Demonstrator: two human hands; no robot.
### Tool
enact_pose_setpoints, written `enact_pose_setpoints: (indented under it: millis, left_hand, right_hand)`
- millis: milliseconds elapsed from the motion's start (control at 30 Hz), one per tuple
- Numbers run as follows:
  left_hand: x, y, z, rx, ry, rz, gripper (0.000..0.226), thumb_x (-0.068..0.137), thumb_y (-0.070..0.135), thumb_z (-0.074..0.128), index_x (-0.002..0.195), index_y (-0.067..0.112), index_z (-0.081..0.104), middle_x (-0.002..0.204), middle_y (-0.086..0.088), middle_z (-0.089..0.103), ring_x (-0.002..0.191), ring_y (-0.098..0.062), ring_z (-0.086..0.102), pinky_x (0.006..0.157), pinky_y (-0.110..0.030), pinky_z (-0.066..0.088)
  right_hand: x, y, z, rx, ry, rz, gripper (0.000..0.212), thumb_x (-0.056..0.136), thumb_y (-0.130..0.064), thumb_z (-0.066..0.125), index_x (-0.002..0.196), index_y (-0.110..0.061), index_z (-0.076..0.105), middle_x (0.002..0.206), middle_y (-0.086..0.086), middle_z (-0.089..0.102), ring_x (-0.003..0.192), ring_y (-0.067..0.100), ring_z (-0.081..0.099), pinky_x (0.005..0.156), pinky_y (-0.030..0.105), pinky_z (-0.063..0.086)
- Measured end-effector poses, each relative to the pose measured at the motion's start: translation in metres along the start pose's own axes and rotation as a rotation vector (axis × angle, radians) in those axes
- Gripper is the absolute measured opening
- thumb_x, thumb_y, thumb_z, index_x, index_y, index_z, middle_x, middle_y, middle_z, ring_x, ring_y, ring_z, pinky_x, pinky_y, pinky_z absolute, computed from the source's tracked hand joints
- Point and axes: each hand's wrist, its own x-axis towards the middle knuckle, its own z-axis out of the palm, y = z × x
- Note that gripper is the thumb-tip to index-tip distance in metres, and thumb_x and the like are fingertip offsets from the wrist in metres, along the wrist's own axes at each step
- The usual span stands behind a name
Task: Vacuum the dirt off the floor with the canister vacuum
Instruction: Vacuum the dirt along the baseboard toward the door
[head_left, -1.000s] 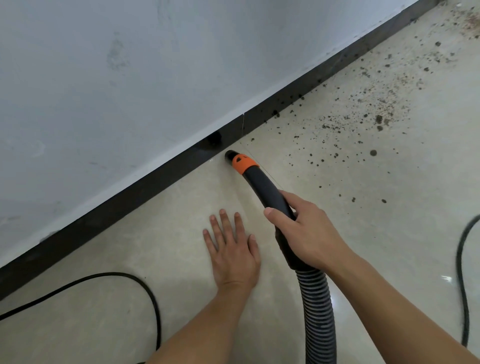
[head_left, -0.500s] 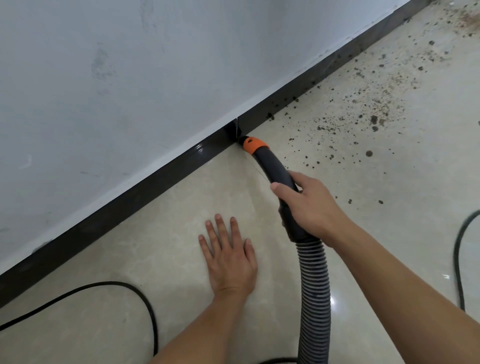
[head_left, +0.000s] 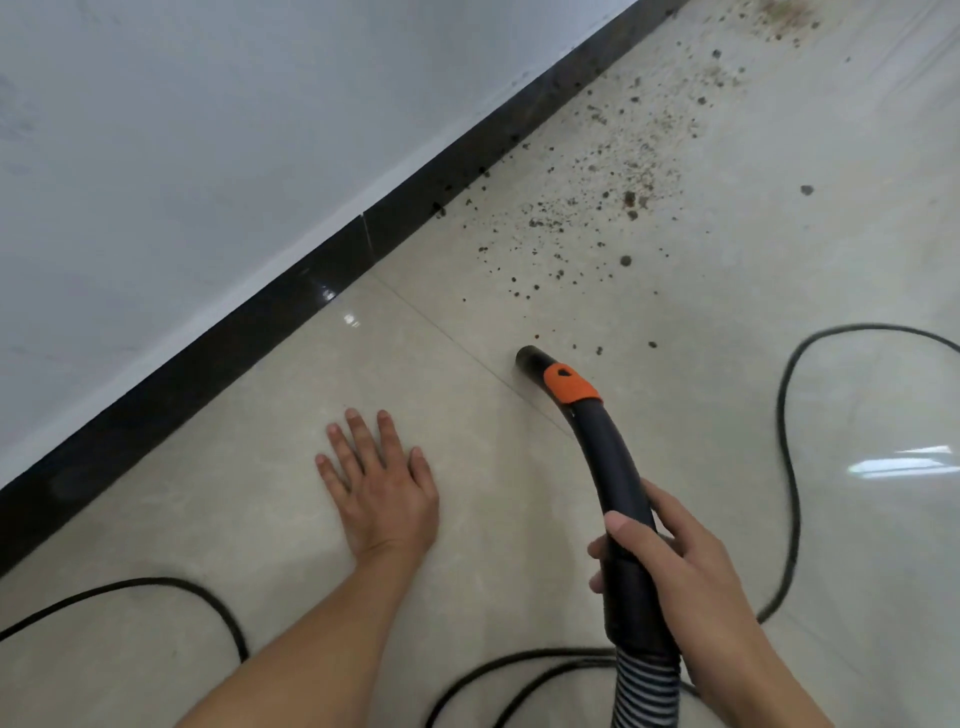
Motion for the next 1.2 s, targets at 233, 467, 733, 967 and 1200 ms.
enact_pose_setpoints:
  millis: [233,467,733,967,1200]
  left_hand:
    - [0.000,0.000,0.000,-0.007,0.001,0.002,0.061,0.099,0.041,0.024,0.154,0.016,0.013,0.162,-0.012,0.001,0.148,-0.030,-0.006,0.119,-0.050,-0.006]
    - [-0.009,0.002,0.004,0.006,0.033,0.029,0.059,0.101,0.038,0.024,0.154,0.013,0.017,0.161,-0.015,0.006,0.148,-0.032,-0.002,0.119,-0.051,-0.005]
    - [-0.011,0.005,0.003,-0.013,0.049,0.022,0.058,0.100,0.036,0.028,0.153,0.013,0.022,0.161,-0.016,0.010,0.148,-0.032,0.002,0.119,-0.050,-0.002]
    - [-0.009,0.003,0.003,-0.040,0.053,0.021,0.056,0.100,0.031,0.036,0.151,0.009,0.027,0.159,-0.019,0.014,0.147,-0.035,0.006,0.117,-0.054,0.003]
    - [-0.006,0.004,0.005,-0.056,0.051,0.022,0.056,0.099,0.028,0.039,0.149,0.006,0.028,0.158,-0.022,0.015,0.146,-0.039,0.008,0.116,-0.057,0.005]
  right_hand:
    - [-0.039,0.051,-0.006,0.159,0.153,-0.094,0.060,0.090,-0.015,0.070,0.128,-0.057,0.051,0.087,0.008,0.072,0.073,0.025,0.071,0.068,0.044,0.060]
    - [-0.012,0.061,-0.033,0.113,0.347,-0.224,0.057,0.093,-0.027,0.068,0.134,-0.059,0.045,0.111,0.003,0.070,0.089,0.022,0.069,0.083,0.047,0.059]
    - [0.029,0.036,-0.046,0.112,0.335,-0.227,0.059,0.093,-0.026,0.066,0.146,-0.042,0.045,0.112,0.005,0.068,0.089,0.023,0.068,0.067,0.031,0.058]
    - [-0.036,0.072,-0.045,0.141,0.514,-0.111,0.060,0.093,-0.017,0.067,0.143,-0.044,0.048,0.096,0.002,0.070,0.068,0.008,0.065,0.059,0.021,0.054]
    - [-0.042,0.084,-0.056,0.175,0.734,-0.080,0.059,0.093,-0.019,0.068,0.144,-0.039,0.047,0.077,-0.009,0.065,0.056,0.011,0.056,0.056,0.025,0.052]
